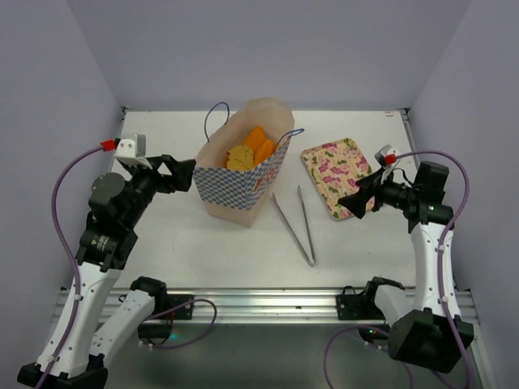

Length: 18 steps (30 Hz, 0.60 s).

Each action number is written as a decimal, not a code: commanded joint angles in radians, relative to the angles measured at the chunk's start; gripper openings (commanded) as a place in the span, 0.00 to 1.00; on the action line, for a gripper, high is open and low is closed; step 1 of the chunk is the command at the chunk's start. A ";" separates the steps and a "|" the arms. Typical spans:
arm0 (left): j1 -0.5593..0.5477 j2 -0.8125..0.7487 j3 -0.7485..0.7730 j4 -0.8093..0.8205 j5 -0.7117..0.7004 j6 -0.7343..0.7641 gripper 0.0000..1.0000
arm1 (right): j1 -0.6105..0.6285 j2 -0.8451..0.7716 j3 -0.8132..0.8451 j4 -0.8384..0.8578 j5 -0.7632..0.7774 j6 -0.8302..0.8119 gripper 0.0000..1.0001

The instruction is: Take the fake bread out of the paper bag

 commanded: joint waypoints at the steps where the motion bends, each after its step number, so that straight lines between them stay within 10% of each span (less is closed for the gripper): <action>1: -0.005 0.037 0.110 -0.061 0.038 -0.047 1.00 | 0.006 -0.001 -0.007 0.000 -0.048 -0.041 0.99; 18: -0.005 0.401 0.372 -0.147 0.132 0.120 1.00 | 0.026 0.034 -0.006 -0.051 0.006 -0.098 0.99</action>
